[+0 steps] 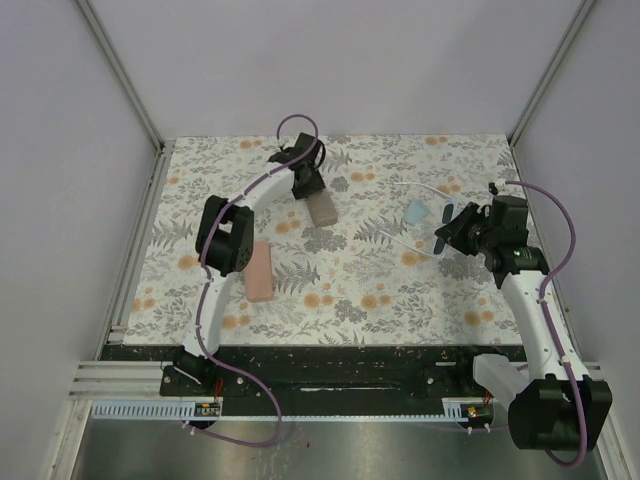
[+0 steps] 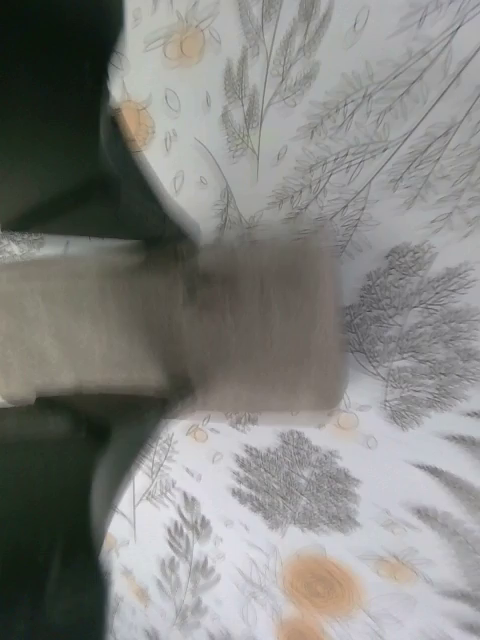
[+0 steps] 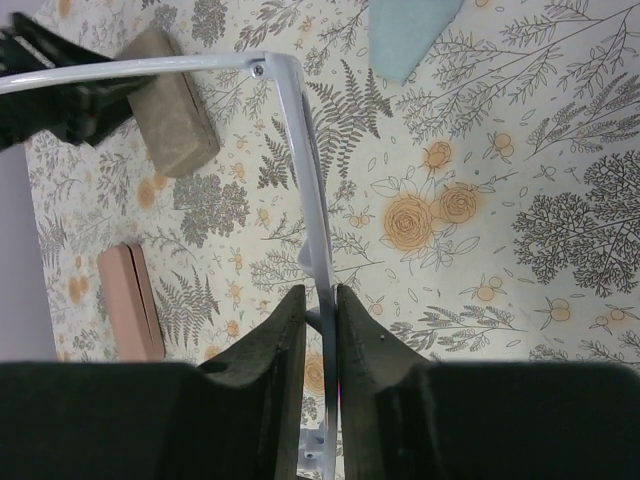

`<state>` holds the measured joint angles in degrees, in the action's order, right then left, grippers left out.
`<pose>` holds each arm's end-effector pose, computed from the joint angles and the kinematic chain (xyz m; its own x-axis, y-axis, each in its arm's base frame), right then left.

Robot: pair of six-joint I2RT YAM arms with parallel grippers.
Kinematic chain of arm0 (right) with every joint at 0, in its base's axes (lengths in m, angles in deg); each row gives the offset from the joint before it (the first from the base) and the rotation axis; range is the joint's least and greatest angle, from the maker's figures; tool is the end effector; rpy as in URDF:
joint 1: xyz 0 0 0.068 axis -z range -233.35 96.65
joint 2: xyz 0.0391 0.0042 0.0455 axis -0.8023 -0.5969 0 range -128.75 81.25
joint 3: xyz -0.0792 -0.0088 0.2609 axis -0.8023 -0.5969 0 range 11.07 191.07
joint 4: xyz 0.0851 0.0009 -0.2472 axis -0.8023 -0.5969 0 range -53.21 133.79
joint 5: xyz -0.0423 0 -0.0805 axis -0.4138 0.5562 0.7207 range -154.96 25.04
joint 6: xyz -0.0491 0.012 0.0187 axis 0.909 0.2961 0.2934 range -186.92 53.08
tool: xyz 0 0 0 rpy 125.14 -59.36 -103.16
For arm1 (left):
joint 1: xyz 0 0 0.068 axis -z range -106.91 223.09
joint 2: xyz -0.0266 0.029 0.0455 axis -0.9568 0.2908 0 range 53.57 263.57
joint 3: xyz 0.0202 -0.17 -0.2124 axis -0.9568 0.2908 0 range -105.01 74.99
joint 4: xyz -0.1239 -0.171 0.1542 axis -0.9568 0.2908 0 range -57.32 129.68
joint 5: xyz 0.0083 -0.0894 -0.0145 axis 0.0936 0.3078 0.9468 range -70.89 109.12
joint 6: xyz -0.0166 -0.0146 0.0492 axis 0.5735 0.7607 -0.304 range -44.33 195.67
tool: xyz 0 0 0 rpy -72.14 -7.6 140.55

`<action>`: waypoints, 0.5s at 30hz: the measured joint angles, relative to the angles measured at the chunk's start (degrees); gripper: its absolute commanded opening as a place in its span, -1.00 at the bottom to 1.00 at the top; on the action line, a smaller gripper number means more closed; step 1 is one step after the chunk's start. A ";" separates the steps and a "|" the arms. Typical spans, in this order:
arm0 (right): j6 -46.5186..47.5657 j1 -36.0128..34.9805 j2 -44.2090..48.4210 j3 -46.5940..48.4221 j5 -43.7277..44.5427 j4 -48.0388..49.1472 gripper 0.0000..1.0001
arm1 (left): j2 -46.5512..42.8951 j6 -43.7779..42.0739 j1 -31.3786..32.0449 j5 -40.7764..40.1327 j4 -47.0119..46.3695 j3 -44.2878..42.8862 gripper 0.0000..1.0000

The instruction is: Organize the sunglasses

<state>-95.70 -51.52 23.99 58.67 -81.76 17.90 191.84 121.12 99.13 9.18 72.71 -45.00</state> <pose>0.2169 0.0034 0.2908 -0.6078 0.4806 -0.6321 0.1006 0.8362 0.5391 0.4751 -0.2253 0.1765 -0.7864 -0.3970 -0.4732 -0.2987 0.9150 -0.2712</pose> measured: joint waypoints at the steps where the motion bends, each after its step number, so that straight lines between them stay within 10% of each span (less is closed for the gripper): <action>1: 0.07 0.00 0.04 0.00 -0.07 -0.24 -0.57 | -1.20 -0.07 -0.17 0.44 -2.38 1.88 -0.42; 15: 3.17 -0.48 -1.68 -4.37 -7.28 -0.44 -0.66 | -21.07 -11.63 4.79 9.35 -10.93 32.26 0.62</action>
<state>-92.53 -52.01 22.31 54.29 -89.04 17.47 170.77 109.49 103.92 18.54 61.78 -12.74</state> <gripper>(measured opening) 0.232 0.718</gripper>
